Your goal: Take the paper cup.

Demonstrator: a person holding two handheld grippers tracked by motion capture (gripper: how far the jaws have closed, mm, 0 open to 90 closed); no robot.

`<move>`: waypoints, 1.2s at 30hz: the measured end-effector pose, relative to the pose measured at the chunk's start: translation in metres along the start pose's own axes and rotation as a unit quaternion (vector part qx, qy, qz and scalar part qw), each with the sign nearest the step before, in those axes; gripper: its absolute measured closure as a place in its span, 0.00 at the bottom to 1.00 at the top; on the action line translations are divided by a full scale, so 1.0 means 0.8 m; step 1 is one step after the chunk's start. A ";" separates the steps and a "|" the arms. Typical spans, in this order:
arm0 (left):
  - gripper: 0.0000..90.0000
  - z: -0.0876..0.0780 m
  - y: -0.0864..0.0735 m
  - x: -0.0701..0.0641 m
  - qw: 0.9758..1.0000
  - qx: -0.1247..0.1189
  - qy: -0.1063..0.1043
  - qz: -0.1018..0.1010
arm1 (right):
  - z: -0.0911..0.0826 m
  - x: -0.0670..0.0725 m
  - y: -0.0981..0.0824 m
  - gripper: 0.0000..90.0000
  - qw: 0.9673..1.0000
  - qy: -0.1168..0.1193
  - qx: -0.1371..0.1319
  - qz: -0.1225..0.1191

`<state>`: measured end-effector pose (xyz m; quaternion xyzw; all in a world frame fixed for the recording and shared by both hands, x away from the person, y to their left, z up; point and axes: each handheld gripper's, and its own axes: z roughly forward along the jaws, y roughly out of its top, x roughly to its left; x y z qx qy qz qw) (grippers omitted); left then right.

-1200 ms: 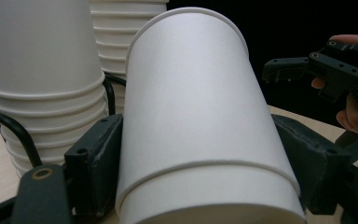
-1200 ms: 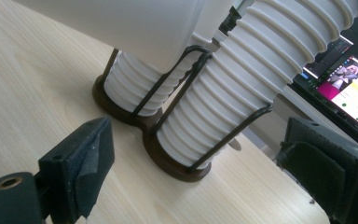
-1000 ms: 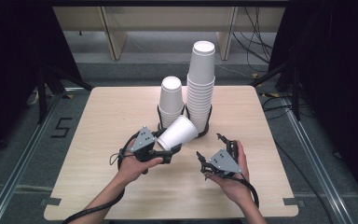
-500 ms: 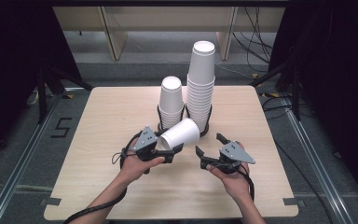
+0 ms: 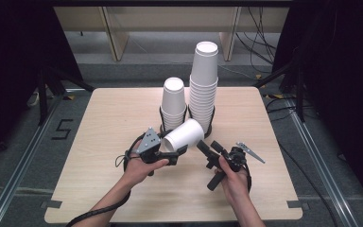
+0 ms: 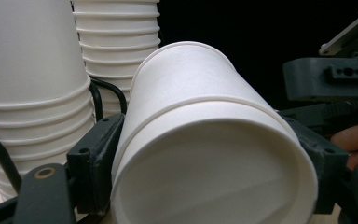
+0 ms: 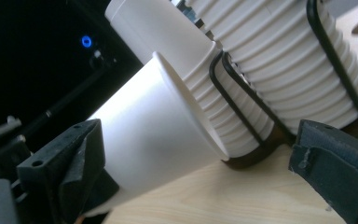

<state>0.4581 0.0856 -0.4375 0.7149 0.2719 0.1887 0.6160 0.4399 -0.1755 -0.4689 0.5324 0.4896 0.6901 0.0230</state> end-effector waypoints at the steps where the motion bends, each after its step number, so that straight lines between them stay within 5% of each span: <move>1: 0.24 0.000 0.000 0.000 1.000 0.001 0.000 0.001 | 0.002 0.000 0.000 0.03 1.000 0.002 -0.001 0.011; 4: 0.24 0.004 -0.001 -0.004 1.000 -0.010 -0.003 -0.010 | 0.008 0.002 -0.003 0.03 0.998 0.009 0.000 0.060; 7: 0.24 0.005 -0.001 -0.005 1.000 -0.009 -0.002 -0.008 | 0.012 0.001 -0.003 0.03 0.998 0.011 -0.002 0.068; 9: 0.24 0.006 0.000 -0.006 1.000 -0.012 -0.003 -0.011 | 0.014 0.004 -0.003 0.02 0.994 0.019 0.004 0.109; 13: 0.24 0.006 0.001 -0.005 1.000 -0.002 -0.003 0.003 | 0.020 0.003 -0.003 0.01 0.991 0.024 0.001 0.134; 14: 0.24 0.006 0.001 -0.005 1.000 -0.002 -0.003 0.004 | 0.021 0.001 -0.003 0.01 0.992 0.025 -0.002 0.123; 17: 0.25 0.008 0.001 -0.006 1.000 -0.004 -0.004 0.004 | 0.025 0.003 -0.004 0.01 0.987 0.034 0.001 0.157; 19: 0.24 0.009 0.001 -0.007 1.000 -0.004 -0.004 0.005 | 0.026 0.002 -0.004 0.01 0.988 0.035 0.001 0.151; 20: 0.24 0.009 0.001 -0.007 1.000 -0.004 -0.005 0.004 | 0.027 0.005 -0.004 0.01 0.985 0.037 0.005 0.170; 24: 0.24 0.010 0.002 -0.009 1.000 -0.005 -0.004 0.005 | 0.031 0.004 -0.003 0.01 0.983 0.038 0.002 0.180; 27: 0.24 0.011 0.002 -0.010 1.000 -0.006 -0.005 0.006 | 0.035 0.001 -0.004 0.01 0.984 0.038 -0.008 0.175; 28: 0.24 0.012 0.002 -0.010 1.000 -0.006 -0.004 0.008 | 0.037 0.003 -0.004 0.00 0.980 0.038 -0.004 0.193; 36: 0.24 0.012 0.000 -0.009 1.000 -0.007 0.001 0.007 | 0.042 0.002 -0.007 0.00 0.977 0.044 -0.008 0.209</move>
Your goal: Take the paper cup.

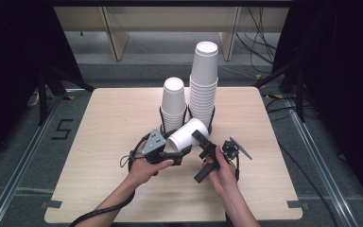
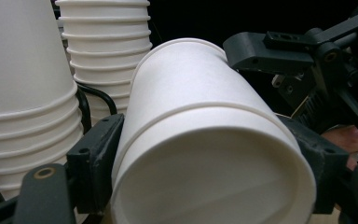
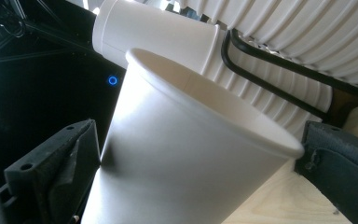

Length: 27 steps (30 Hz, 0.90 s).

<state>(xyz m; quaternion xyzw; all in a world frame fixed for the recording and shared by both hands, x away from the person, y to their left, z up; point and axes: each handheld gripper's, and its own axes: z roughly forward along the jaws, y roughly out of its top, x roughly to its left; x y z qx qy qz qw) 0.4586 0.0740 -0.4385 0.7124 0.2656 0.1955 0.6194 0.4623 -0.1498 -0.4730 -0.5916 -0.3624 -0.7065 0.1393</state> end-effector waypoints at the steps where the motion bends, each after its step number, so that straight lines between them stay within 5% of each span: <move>1: 0.24 0.000 -0.001 0.000 1.000 0.001 0.000 0.001 | 0.000 0.000 0.000 0.00 1.000 0.000 0.000 0.000; 10: 0.24 0.007 -0.006 -0.012 1.000 0.015 -0.009 0.015 | 0.005 0.000 -0.001 0.02 1.000 -0.004 0.007 -0.006; 19: 0.24 0.009 -0.008 -0.011 1.000 0.020 -0.008 0.015 | 0.004 0.005 -0.003 0.14 0.999 -0.002 0.016 -0.033; 24: 0.24 0.009 -0.006 -0.011 0.999 0.026 -0.009 0.021 | 0.005 0.005 -0.001 0.16 0.997 -0.001 0.010 -0.081; 27: 0.23 0.009 -0.006 -0.009 0.999 0.030 -0.010 0.021 | 0.004 0.006 -0.001 0.17 0.996 -0.001 0.014 -0.090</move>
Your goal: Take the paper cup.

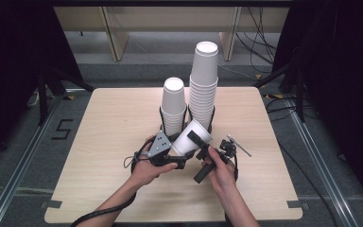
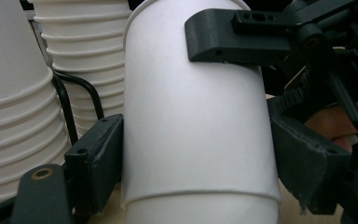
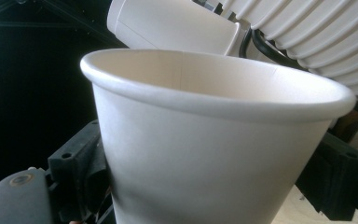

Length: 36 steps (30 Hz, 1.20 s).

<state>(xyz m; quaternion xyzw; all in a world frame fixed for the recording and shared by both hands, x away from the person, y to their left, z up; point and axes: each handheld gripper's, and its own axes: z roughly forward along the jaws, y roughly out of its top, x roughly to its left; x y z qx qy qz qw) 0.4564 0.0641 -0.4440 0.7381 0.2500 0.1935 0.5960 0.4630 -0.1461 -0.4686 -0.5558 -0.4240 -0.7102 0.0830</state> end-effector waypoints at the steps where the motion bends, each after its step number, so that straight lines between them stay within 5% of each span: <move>1: 0.23 0.000 0.000 0.000 1.000 0.003 0.000 -0.002 | 0.000 0.000 0.000 0.17 1.000 -0.005 0.001 -0.004; 5: 0.22 -0.003 0.000 0.000 1.000 0.013 -0.002 -0.023 | 0.000 0.003 0.001 0.18 0.999 -0.009 -0.001 -0.038; 6: 0.20 -0.002 0.000 0.003 1.000 0.012 -0.002 -0.010 | 0.000 0.004 0.002 0.18 0.999 -0.006 0.001 -0.040; 7: 0.19 -0.004 -0.001 0.002 1.000 0.021 -0.001 -0.023 | 0.000 0.003 0.003 0.18 0.999 -0.007 -0.004 -0.054; 9: 0.16 -0.005 -0.001 0.004 1.000 0.020 -0.003 -0.020 | -0.001 0.006 0.004 0.18 0.999 -0.009 -0.004 -0.051; 14: 0.13 -0.015 -0.006 0.010 0.999 0.035 -0.002 -0.010 | -0.003 0.004 0.013 0.18 0.996 -0.024 -0.009 -0.086; 18: 0.12 -0.031 -0.014 0.015 0.999 0.047 -0.001 -0.009 | -0.007 0.004 0.018 0.18 0.991 -0.045 -0.003 -0.124; 26: 0.14 -0.072 -0.030 0.037 0.998 0.047 0.026 -0.023 | -0.009 0.008 0.018 0.18 0.972 -0.062 0.017 -0.225; 31: 0.14 -0.094 -0.036 0.044 0.998 0.041 0.044 -0.032 | -0.010 0.019 0.008 0.18 0.955 -0.070 0.026 -0.287; 32: 0.14 -0.097 -0.038 0.044 0.998 0.040 0.046 -0.034 | -0.011 0.022 0.006 0.18 0.954 -0.069 0.029 -0.291; 33: 0.14 -0.102 -0.039 0.045 0.997 0.039 0.051 -0.036 | -0.012 0.024 0.005 0.18 0.949 -0.074 0.028 -0.306; 34: 0.15 -0.104 -0.040 0.045 0.997 0.038 0.053 -0.036 | -0.013 0.029 0.002 0.18 0.949 -0.069 0.030 -0.305; 36: 0.15 -0.111 -0.042 0.047 0.997 0.039 0.058 -0.035 | -0.013 0.033 0.000 0.18 0.943 -0.068 0.031 -0.325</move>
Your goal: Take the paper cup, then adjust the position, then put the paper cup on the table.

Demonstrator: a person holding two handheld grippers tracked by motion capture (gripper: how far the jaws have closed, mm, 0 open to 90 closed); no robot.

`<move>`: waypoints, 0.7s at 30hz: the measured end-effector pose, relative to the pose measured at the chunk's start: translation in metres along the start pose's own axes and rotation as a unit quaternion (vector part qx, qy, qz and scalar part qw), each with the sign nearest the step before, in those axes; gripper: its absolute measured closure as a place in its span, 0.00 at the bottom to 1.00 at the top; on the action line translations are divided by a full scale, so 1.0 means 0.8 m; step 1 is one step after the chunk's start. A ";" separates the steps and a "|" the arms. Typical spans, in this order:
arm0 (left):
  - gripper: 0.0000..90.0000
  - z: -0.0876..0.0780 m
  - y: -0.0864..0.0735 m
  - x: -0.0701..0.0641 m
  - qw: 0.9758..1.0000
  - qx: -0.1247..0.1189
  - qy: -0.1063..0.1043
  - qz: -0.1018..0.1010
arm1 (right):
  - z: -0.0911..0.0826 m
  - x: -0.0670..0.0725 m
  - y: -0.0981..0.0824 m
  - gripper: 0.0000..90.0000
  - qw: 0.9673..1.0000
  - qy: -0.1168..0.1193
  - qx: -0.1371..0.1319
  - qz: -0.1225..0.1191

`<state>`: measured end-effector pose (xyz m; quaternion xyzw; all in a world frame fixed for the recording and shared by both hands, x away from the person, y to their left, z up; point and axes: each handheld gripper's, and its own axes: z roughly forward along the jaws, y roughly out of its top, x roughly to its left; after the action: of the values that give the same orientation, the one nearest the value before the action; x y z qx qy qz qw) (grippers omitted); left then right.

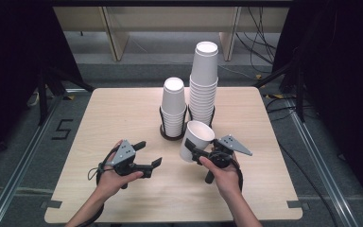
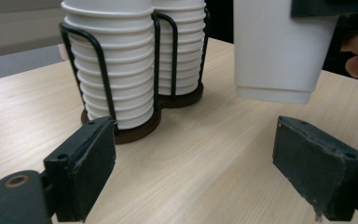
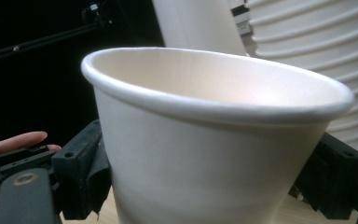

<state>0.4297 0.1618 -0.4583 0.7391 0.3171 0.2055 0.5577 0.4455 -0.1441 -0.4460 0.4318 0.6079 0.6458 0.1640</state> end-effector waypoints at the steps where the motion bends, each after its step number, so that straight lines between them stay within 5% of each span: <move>1: 0.15 -0.003 -0.001 0.001 1.000 -0.002 0.002 -0.003 | -0.001 0.005 0.001 0.18 1.000 0.006 0.003 0.001; 10: 0.16 -0.024 -0.018 0.018 0.999 -0.011 0.033 -0.025 | -0.001 0.024 -0.010 0.18 0.998 0.021 0.022 -0.051; 16: 0.16 -0.032 -0.029 0.023 0.998 -0.004 0.050 -0.031 | -0.006 0.029 -0.029 0.17 0.993 0.029 0.045 -0.104; 21: 0.16 -0.034 -0.036 0.026 0.998 0.001 0.058 -0.036 | -0.018 0.023 -0.045 0.17 0.991 0.036 0.060 -0.113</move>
<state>0.4200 0.2003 -0.4791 0.7144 0.3755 0.2271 0.5450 0.4129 -0.1324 -0.4715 0.3459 0.6959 0.6008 0.1874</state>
